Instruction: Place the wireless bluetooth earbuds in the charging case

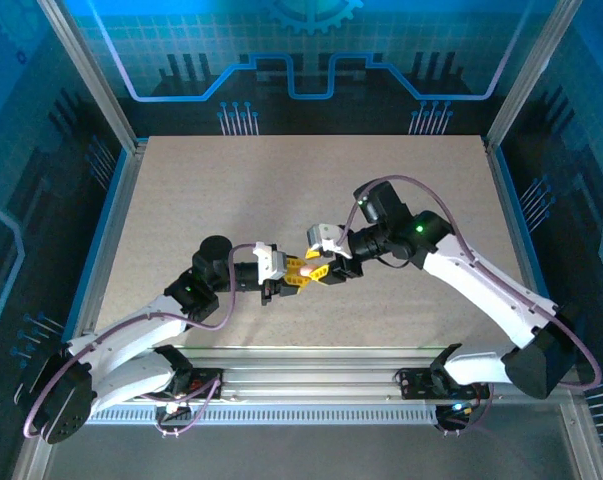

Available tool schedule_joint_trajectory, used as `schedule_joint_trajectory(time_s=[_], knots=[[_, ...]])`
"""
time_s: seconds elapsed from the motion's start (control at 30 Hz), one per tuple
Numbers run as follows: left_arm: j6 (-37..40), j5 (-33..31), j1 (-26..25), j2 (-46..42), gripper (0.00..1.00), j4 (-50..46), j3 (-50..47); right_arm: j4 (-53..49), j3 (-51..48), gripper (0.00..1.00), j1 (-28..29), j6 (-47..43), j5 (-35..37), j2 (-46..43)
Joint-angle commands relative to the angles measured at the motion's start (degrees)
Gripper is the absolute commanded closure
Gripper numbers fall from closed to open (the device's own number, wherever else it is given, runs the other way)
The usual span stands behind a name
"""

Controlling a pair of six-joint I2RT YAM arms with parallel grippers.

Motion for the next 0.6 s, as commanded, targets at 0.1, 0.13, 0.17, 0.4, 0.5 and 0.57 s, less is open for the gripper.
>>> schedule_joint_trajectory(time_s=[0.1, 0.13, 0.17, 0.4, 0.5, 0.57], knots=[[0.2, 1.5, -0.4, -0.8, 0.83, 1.8, 1.2, 3.1, -1.3, 0.57, 0.7, 3.3, 0.8, -1.2], [0.2, 1.6, -0.4, -0.8, 0.83, 2.1, 1.1, 3.2, -1.4, 0.57, 0.7, 3.3, 1.1, -1.2], [0.2, 1.6, -0.4, -0.6, 0.83, 2.3, 1.0, 3.5, -1.7, 0.58, 0.7, 3.3, 1.5, -1.3], [0.3, 1.6, -0.4, -1.2, 0.84, 1.4, 1.3, 6.1, -2.0, 0.62, -0.6, 5.0, 4.3, -2.7], [0.6, 1.6, -0.4, -1.7, 0.84, 1.1, 1.4, 7.0, -1.2, 0.62, -2.0, 6.4, 5.2, -3.6], [0.7, 1.6, -0.4, -1.7, 0.84, 1.1, 1.2, 7.3, -0.9, 0.62, -3.0, 7.0, 6.2, -3.9]])
